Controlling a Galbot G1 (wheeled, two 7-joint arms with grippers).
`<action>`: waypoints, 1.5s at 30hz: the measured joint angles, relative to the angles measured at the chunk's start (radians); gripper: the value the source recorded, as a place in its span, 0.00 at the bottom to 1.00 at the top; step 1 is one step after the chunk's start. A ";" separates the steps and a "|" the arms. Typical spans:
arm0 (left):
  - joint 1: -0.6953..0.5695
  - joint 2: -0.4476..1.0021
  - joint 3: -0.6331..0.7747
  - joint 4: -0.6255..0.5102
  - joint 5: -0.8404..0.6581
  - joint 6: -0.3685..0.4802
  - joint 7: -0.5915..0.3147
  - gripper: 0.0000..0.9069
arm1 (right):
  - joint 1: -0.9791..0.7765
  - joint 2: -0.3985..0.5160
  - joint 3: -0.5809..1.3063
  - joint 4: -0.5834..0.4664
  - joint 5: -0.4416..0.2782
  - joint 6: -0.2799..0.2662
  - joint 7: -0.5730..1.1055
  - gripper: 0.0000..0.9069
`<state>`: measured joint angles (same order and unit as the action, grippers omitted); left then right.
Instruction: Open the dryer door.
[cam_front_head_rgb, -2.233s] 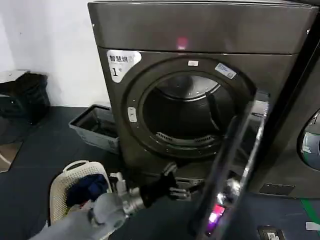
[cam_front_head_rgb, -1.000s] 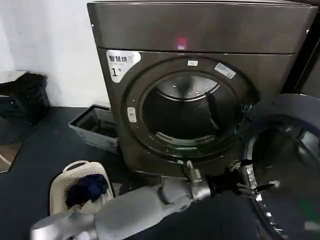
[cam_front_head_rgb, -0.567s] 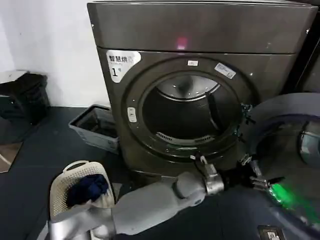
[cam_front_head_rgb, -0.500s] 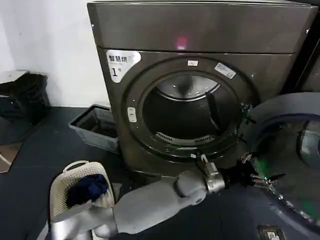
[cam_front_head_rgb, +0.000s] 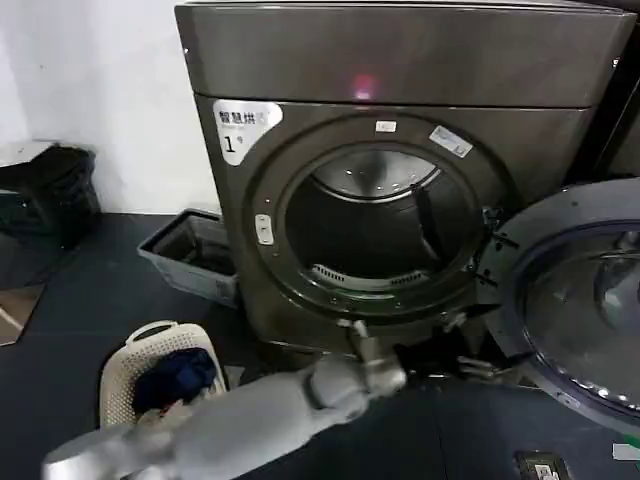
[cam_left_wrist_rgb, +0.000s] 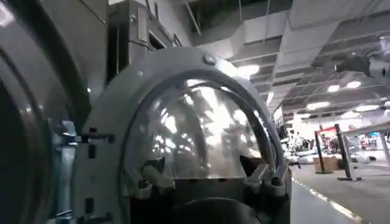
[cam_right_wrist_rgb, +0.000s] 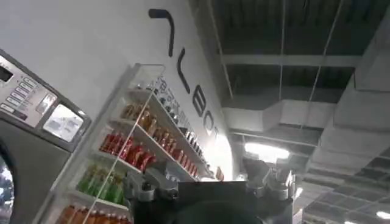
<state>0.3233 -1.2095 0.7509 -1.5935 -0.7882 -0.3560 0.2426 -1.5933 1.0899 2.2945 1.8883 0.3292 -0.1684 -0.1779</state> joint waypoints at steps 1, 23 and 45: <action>0.005 0.032 -0.001 -0.029 -0.002 -0.004 0.004 1.00 | 0.000 -0.001 0.002 0.002 -0.003 0.000 -0.001 1.00; 0.241 0.824 -0.241 -0.395 0.018 0.123 0.171 1.00 | 0.053 -0.071 0.036 -0.037 -0.144 0.025 -0.022 1.00; 0.465 1.267 -0.551 -0.355 0.286 0.558 0.273 1.00 | 0.083 -0.117 0.045 -0.095 -0.157 0.042 -0.046 1.00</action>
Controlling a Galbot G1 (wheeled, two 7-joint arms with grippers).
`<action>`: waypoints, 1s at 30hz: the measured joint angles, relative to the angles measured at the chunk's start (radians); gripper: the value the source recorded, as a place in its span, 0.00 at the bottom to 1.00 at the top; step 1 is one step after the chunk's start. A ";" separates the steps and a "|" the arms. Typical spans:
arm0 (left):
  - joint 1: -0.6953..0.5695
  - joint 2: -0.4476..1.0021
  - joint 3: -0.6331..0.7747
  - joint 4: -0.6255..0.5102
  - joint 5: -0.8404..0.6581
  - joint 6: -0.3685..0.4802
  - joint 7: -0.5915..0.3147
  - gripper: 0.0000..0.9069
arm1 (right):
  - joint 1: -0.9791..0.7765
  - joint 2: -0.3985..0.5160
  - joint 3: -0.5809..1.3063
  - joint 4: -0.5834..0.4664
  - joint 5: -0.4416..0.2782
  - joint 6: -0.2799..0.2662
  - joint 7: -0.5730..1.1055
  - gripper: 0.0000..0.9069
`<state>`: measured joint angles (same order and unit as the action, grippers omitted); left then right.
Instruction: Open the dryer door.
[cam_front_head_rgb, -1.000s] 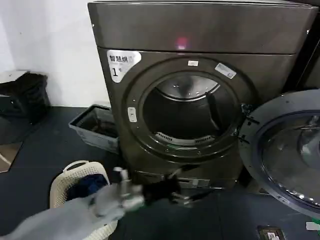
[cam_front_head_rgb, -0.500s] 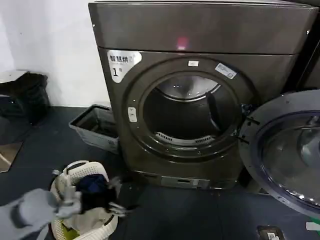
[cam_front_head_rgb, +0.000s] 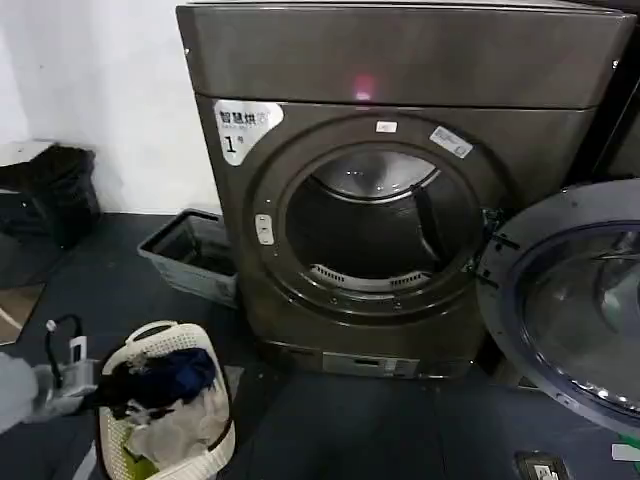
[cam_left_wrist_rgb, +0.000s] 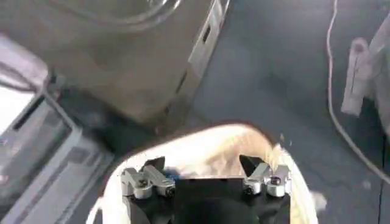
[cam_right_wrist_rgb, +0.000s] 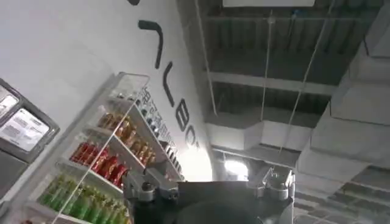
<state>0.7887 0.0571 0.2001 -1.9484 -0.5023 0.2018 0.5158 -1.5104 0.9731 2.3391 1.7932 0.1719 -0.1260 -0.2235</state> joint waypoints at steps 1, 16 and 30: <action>0.001 0.001 -0.001 0.006 0.010 0.002 0.004 1.00 | -0.001 0.001 0.000 0.000 0.000 0.000 -0.001 1.00; 0.033 0.008 -0.002 0.029 0.058 0.002 -0.019 1.00 | -0.028 -0.002 0.023 0.004 0.005 -0.004 -0.016 1.00; 0.067 0.020 -0.023 0.033 0.120 0.002 0.011 1.00 | -0.037 0.001 0.032 0.003 0.004 -0.009 -0.020 1.00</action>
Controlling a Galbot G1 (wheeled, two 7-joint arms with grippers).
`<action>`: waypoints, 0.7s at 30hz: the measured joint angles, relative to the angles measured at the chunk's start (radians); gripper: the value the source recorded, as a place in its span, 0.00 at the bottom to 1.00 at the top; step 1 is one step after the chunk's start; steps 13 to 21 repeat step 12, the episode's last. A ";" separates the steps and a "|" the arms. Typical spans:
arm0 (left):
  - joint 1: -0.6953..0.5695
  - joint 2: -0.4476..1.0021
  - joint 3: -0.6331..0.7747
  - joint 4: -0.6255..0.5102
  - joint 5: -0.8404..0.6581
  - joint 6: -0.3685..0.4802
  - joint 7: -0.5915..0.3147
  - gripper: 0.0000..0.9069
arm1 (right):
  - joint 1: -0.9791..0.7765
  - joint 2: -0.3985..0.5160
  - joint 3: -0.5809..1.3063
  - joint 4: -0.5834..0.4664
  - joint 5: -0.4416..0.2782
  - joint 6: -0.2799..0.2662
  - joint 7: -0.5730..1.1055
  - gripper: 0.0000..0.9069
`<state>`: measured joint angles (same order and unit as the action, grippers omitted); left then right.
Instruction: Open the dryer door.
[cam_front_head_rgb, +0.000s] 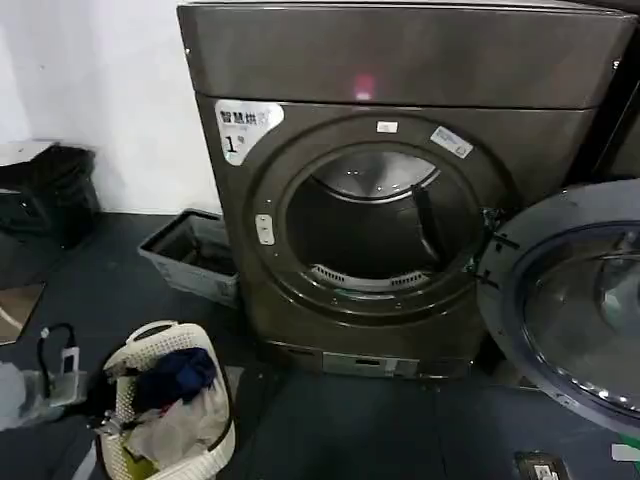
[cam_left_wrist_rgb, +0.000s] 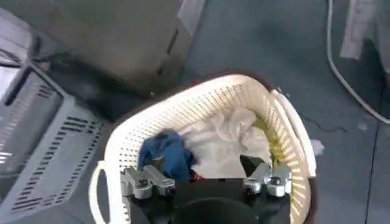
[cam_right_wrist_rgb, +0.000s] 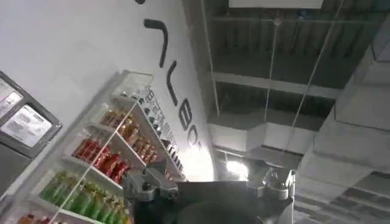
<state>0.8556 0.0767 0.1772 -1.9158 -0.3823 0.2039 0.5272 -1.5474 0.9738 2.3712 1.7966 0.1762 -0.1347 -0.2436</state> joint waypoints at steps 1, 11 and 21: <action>0.001 0.000 0.000 0.001 0.005 0.003 0.000 1.00 | 0.000 0.000 0.000 0.000 0.000 -0.001 0.000 1.00; 0.011 0.015 -0.003 0.003 0.036 0.030 0.015 1.00 | -0.005 -0.012 0.006 -0.014 0.000 -0.003 0.000 1.00; 0.012 0.018 -0.003 0.003 0.037 0.033 0.015 1.00 | -0.002 -0.012 0.004 -0.015 0.000 -0.003 0.000 1.00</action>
